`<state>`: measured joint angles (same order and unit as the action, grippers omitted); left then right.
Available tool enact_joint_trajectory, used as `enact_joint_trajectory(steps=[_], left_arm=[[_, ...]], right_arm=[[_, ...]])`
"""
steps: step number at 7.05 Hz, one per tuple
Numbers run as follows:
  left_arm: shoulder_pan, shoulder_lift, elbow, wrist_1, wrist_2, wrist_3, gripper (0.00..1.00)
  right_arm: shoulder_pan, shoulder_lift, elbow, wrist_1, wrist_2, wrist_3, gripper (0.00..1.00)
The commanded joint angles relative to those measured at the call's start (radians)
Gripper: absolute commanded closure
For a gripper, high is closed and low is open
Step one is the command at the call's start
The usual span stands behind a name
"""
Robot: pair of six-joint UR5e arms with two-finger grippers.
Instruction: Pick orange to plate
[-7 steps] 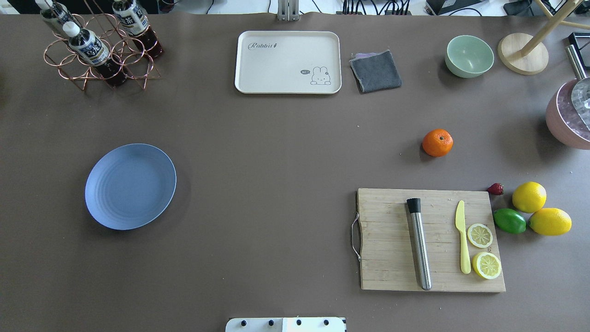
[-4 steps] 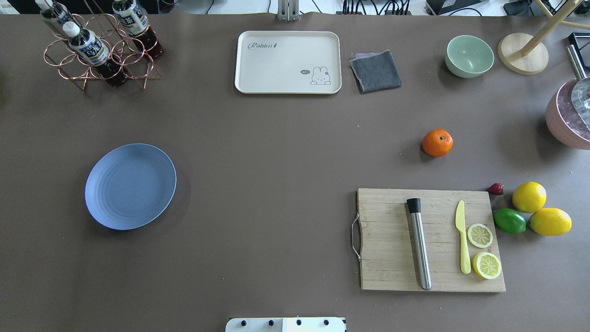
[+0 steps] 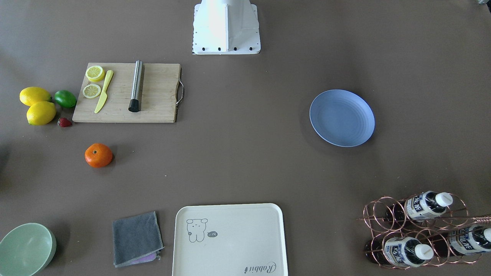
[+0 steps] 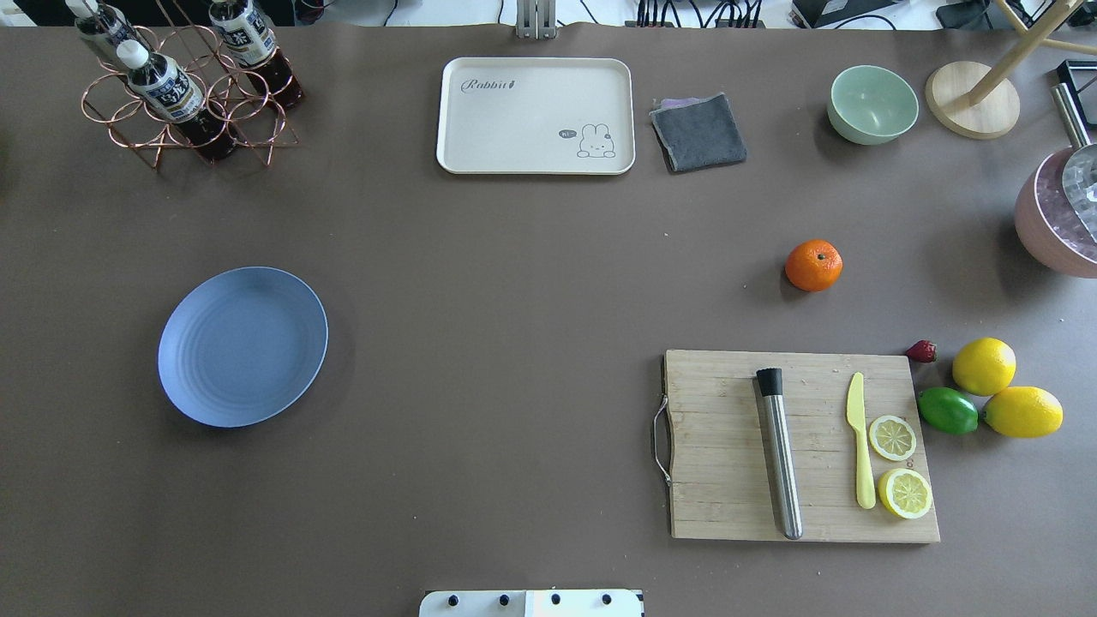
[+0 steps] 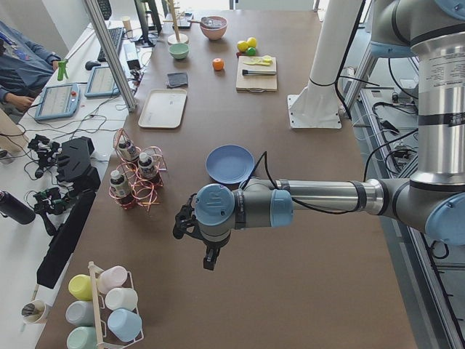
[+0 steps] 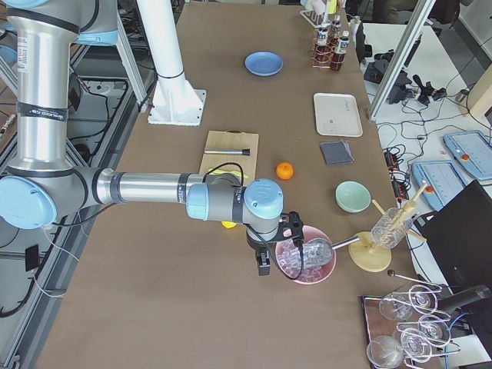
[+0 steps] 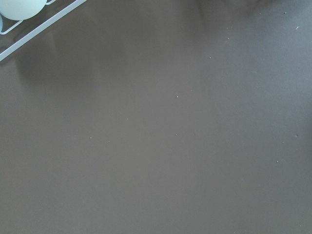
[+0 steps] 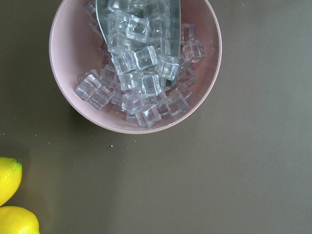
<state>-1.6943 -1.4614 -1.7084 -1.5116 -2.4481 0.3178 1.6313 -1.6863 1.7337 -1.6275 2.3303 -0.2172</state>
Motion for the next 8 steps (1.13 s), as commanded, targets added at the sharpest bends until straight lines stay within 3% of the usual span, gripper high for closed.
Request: enact_joint_trajectory(steps=[1, 3, 5, 6, 7, 8], left_arm=[[0.001, -0.034, -0.017, -0.043, -0.006, -0.034, 0.02], [0.001, -0.037, -0.008, -0.243, -0.041, -0.101, 0.02], [0.13, -0.044, -0.005, -0.419, -0.081, -0.301, 0.02], [0.184, -0.015, -0.005, -0.537, -0.075, -0.463, 0.01], [0.274, 0.002, 0.001, -0.679, -0.063, -0.667, 0.01], [0.383, 0.012, 0.001, -0.781, 0.014, -0.845, 0.01]], right_arm=[[-0.002, 0.016, 0.027, 0.0, 0.017, 0.001, 0.0], [-0.007, 0.078, 0.053, 0.0, 0.034, 0.004, 0.0], [-0.091, 0.153, 0.07, -0.002, 0.099, 0.121, 0.0], [-0.167, 0.178, 0.082, 0.001, 0.087, 0.225, 0.0], [-0.241, 0.184, 0.105, 0.002, 0.02, 0.28, 0.0], [-0.319, 0.203, 0.162, 0.005, 0.008, 0.441, 0.0]])
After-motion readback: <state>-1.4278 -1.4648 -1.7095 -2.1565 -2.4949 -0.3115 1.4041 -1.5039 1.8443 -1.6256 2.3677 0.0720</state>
